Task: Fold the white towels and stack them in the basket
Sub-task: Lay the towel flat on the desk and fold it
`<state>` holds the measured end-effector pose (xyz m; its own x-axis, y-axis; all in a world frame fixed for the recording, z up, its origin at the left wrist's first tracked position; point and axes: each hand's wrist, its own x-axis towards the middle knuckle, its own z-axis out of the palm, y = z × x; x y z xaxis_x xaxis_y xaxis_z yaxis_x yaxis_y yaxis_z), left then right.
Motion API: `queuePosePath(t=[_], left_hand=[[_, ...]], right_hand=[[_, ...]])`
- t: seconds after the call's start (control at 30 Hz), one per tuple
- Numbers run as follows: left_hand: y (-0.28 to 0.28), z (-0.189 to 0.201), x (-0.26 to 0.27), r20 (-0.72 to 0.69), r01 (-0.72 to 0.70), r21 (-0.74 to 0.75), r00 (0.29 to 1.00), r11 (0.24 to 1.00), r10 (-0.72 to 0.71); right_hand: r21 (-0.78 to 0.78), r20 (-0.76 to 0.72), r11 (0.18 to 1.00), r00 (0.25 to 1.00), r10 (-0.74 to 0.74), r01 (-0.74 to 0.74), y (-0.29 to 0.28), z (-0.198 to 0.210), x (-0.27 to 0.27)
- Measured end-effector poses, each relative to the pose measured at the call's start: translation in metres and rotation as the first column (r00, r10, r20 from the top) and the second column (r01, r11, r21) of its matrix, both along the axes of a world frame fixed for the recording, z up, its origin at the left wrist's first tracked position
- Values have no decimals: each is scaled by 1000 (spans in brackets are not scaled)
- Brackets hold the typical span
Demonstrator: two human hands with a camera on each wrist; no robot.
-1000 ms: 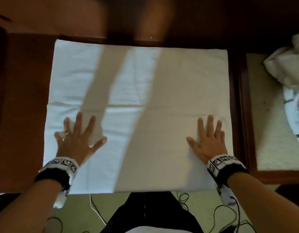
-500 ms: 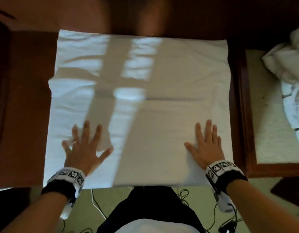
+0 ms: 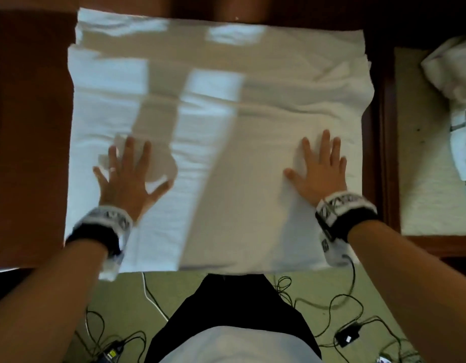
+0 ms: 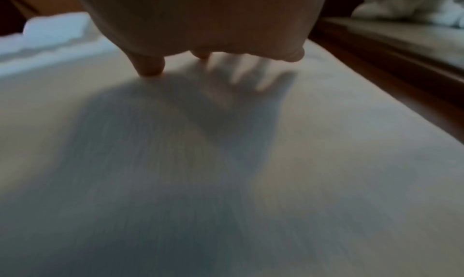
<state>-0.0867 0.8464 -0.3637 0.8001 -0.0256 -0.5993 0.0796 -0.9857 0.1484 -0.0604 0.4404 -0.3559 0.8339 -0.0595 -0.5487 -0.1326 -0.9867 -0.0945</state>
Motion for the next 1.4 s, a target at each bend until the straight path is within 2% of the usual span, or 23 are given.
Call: queuePosePath(t=[0.1, 0.17, 0.23, 0.43, 0.57, 0.67, 0.8, 0.93, 1.0, 1.1, 1.17, 1.27, 1.4], left_hand=[[-3, -4, -71, -100, 31, 7, 994, 999, -31], [0, -9, -87, -118, 20, 45, 993, 999, -14], [1, -15, -76, -92, 24, 98, 996, 995, -15], [-4, -17, -19, -14, 61, 117, 998, 991, -59], [-19, -15, -40, 124, 69, 77, 989, 995, -78], [-33, -25, -82, 117, 125, 58, 984, 990, -131], [-40, -36, -106, 168, 97, 58, 980, 994, -106], [-43, -41, -108, 228, 91, 62, 968, 994, -103], [-43, -42, -110, 234, 77, 64, 968, 995, -90], [-48, -38, -109, 255, 37, 33, 966, 999, -44], [-50, -37, -105, 274, 21, 7, 961, 1000, -22], [-48, -40, -105, 300, 45, 11, 953, 999, -46], [-47, -44, -106, 332, 37, 14, 942, 999, -39]], right_hand=[[52, -119, 999, 993, 17, -11, 5, 5, -70], [43, -176, 999, 984, 12, -4, 0, -2, -88], [21, -174, 1000, 985, -5, 8, -3, -10, -78], [27, -97, 998, 994, -45, 48, 1, -12, -21], [117, 26, 973, 978, -205, 201, 0, -2, -43], [121, 155, 946, 936, -316, 299, -16, -2, -94], [57, 314, 889, 837, -447, 454, -50, -6, -145], [7, 237, 768, 745, -624, 641, -62, 0, -154], [56, 202, 666, 645, -737, 744, -62, 4, -149], [186, 127, 442, 424, -897, 878, -67, 12, -144], [229, 57, 362, 359, -932, 904, -72, 15, -145], [200, 59, 399, 396, -916, 895, -73, 16, -150], [224, 232, 479, 431, -872, 849, -72, 21, -153]])
